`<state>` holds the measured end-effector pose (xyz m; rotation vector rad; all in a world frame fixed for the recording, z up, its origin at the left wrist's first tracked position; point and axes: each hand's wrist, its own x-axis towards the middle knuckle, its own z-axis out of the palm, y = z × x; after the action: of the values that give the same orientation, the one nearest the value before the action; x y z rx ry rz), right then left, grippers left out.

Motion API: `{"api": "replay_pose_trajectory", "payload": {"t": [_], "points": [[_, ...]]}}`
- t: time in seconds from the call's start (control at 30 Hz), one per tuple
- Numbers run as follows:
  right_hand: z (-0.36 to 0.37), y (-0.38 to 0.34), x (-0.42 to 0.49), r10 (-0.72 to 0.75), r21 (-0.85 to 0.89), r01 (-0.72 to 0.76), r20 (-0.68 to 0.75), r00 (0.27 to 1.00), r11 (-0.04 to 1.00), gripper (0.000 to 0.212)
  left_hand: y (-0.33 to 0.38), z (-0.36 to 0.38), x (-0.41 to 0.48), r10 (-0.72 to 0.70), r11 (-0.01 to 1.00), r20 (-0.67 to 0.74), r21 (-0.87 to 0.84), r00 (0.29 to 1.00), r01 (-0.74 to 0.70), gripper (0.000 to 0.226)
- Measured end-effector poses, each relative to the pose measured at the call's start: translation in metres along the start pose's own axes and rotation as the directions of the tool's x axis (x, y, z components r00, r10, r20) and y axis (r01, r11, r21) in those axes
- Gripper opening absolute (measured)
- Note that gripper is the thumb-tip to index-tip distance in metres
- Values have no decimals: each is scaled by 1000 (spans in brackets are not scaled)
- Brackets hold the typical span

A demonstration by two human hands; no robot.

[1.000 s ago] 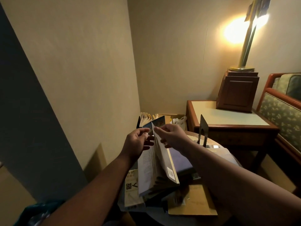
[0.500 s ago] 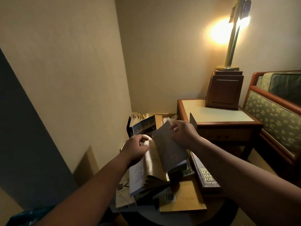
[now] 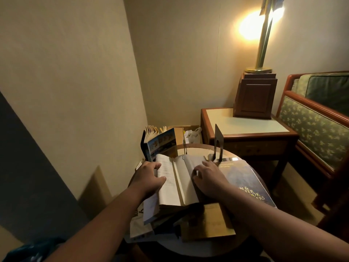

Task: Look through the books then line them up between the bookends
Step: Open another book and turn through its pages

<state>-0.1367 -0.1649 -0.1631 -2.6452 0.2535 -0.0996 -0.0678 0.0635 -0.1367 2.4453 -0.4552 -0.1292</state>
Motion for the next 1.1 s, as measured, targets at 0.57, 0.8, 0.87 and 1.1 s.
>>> {"api": "replay_pose_trajectory", "payload": {"t": [0.57, 0.8, 0.87, 1.1], "points": [[28, -10, -13, -102, -73, 104, 26, 994, 992, 50, 7, -9, 2, 194, 960, -207, -164, 959, -229, 25], [7, -17, -10, -145, 60, 149, -72, 987, 987, 30, 15, -7, 12, 108, 948, -130, -286, 986, -142, 19], [-1, -23, -10, -166, 125, 190, -179, 970, 974, 23, 16, -5, 14, 117, 943, -109, -299, 987, -145, 19], [-18, -54, -1, -61, 462, 57, -7, 998, 885, 35, 27, 4, 22, 140, 931, -57, -332, 988, -151, 21]]}}
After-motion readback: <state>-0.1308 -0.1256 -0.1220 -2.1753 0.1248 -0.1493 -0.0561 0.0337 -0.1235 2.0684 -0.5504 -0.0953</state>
